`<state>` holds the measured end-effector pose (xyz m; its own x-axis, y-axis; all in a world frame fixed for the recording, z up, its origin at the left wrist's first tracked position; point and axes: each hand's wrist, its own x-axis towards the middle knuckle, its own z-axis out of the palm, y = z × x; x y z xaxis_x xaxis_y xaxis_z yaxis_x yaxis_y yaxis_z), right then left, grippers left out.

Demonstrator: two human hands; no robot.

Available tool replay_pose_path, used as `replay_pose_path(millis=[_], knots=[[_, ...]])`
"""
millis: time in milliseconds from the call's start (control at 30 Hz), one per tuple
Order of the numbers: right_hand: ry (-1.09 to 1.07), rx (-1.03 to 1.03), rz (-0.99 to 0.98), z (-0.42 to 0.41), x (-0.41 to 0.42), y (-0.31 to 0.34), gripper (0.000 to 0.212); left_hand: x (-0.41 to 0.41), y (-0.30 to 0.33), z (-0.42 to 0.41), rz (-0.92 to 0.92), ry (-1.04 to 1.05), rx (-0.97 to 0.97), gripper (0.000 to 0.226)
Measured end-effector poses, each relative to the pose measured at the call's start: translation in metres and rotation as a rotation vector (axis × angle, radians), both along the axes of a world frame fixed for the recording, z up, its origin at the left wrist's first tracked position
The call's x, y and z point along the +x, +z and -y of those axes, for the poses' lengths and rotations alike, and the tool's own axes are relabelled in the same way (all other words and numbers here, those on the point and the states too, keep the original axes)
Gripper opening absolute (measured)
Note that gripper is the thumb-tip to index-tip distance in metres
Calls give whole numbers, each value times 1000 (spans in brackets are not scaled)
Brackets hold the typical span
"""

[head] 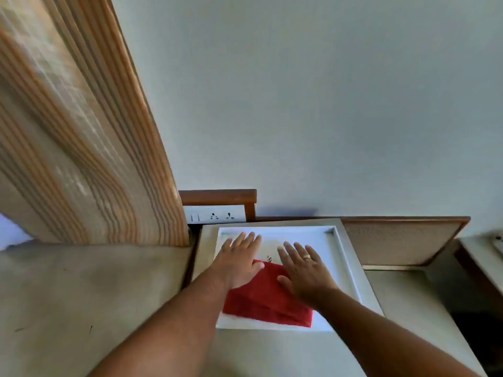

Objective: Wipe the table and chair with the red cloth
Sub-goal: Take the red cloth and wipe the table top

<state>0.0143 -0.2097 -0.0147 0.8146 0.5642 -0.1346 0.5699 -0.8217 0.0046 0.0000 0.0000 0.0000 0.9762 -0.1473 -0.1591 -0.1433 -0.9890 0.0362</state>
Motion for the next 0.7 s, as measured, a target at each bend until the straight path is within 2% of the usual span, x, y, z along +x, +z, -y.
replay_pose_path(millis=[67, 200, 267, 333, 367, 433, 533, 600, 667, 700], knots=[[-101, 85, -76, 7, -12, -11, 69, -4, -7, -3, -116, -78, -19, 71], [-164, 134, -58, 14, -16, -16, 65, -1, -10, -11, -45, -158, 15, 69], [-192, 136, -125, 16, -4, -7, 62, 4, -3, -12, -87, -171, -5, 54], [-195, 94, -245, 16, 10, 7, 58, 3, 4, -16, -205, -119, -130, 36], [-175, 70, -327, 15, 18, 15, 53, -1, 7, -20, -249, -72, -242, 28], [-136, 147, -548, 10, 33, 31, 35, -10, 15, -33, -294, 53, -537, 24], [-172, 568, -846, -10, 44, 53, 19, -32, 33, -73, -279, 285, -953, 15], [-209, 940, -1003, -38, 41, 63, 24, -52, 43, -110, -211, 429, -1175, 13], [-261, 1206, -1072, -86, 32, 68, 34, -78, 45, -154, -95, 583, -1407, 38], [-286, 1265, -1064, -115, 25, 68, 35, -93, 43, -176, -39, 637, -1490, 45]])
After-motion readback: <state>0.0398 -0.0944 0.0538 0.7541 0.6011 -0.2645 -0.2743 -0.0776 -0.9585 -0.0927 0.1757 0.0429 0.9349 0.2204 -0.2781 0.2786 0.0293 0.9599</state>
